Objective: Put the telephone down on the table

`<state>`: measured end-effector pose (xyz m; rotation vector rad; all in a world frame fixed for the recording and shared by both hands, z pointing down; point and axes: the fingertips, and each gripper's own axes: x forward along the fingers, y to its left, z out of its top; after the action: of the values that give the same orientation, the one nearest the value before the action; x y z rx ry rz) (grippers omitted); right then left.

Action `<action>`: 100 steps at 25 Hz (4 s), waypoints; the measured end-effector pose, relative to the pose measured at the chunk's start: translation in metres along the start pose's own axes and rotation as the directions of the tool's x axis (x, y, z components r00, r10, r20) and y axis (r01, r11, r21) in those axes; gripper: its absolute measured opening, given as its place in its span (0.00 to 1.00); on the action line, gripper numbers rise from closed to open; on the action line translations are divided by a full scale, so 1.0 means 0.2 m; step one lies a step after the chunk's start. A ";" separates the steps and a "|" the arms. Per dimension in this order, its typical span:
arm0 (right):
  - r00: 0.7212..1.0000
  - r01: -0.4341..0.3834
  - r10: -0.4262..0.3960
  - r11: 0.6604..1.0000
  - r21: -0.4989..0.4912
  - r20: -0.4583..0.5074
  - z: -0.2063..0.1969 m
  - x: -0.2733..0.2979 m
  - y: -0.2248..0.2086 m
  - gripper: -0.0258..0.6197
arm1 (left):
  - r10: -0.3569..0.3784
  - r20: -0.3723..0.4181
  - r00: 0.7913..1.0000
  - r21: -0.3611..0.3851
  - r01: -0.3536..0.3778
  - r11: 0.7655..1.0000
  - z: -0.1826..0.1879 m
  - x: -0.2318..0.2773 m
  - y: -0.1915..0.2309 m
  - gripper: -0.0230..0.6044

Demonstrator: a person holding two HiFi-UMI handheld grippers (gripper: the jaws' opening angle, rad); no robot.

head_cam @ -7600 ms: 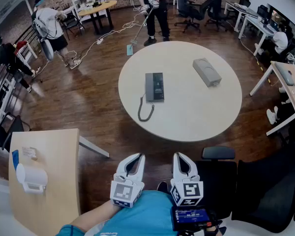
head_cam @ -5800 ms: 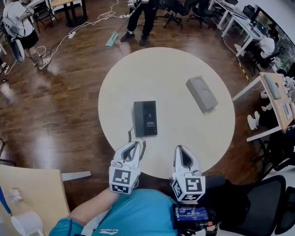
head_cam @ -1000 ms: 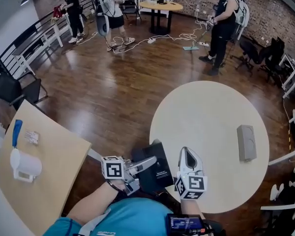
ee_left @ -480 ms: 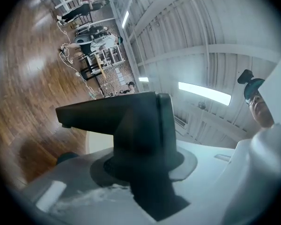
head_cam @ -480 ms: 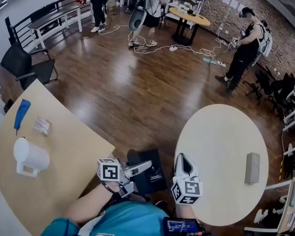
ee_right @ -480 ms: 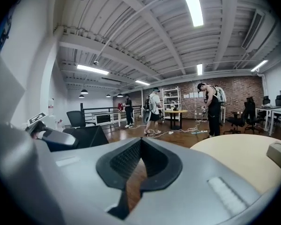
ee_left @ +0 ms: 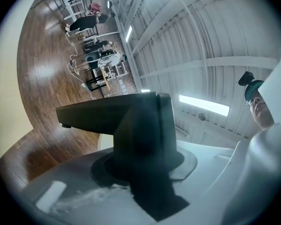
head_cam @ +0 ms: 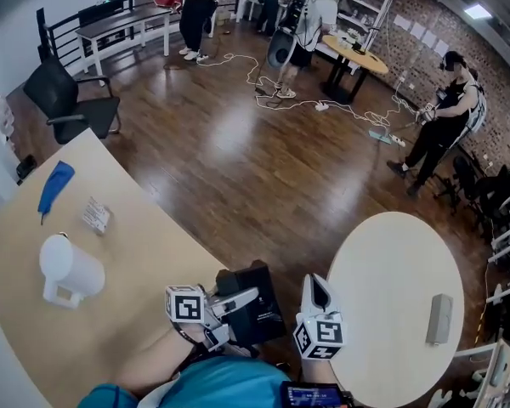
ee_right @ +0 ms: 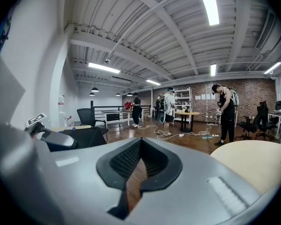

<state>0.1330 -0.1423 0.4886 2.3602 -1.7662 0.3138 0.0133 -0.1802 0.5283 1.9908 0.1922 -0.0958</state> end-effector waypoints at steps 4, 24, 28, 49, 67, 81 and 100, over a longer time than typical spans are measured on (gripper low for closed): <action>0.999 -0.034 0.034 0.999 -0.019 0.001 0.03 0.07 0.15 0.03 | 0.019 0.031 0.999 0.015 -0.020 1.000 0.10 -0.13 0.01 0.32; 0.945 -0.328 0.327 0.943 -0.054 -0.010 0.06 0.44 0.75 0.03 | 0.163 0.319 0.934 0.042 -0.185 0.982 0.39 -0.71 0.09 0.32; 0.912 -0.409 0.411 0.911 -0.058 0.018 0.14 0.57 0.90 0.03 | 0.215 0.375 0.902 0.034 -0.245 0.969 0.47 -0.82 0.10 0.32; 0.690 -0.723 0.721 0.683 -0.102 -0.063 0.16 0.94 1.57 0.03 | 0.450 0.491 0.746 -0.052 -0.491 0.870 0.76 -1.33 0.53 0.32; 0.619 -0.785 0.757 0.605 -0.132 -0.210 0.00 1.08 1.67 0.03 | 0.523 0.378 0.764 -0.072 -0.539 0.839 0.76 -1.45 0.95 0.32; 0.621 -0.782 0.744 0.611 -0.125 -0.246 -0.10 1.04 1.65 0.03 | 0.579 0.343 0.739 -0.102 -0.584 0.806 0.70 -1.56 1.11 0.34; 0.623 -0.781 0.751 0.616 -0.109 -0.222 -0.07 0.92 1.74 0.03 | 0.749 0.503 0.431 -0.295 -0.729 0.617 0.50 -1.83 1.04 0.53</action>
<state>-0.1518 -0.4050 0.5567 1.2580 -2.5004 0.3881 -0.3078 -0.3901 0.7305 1.7371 -1.1108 -0.1274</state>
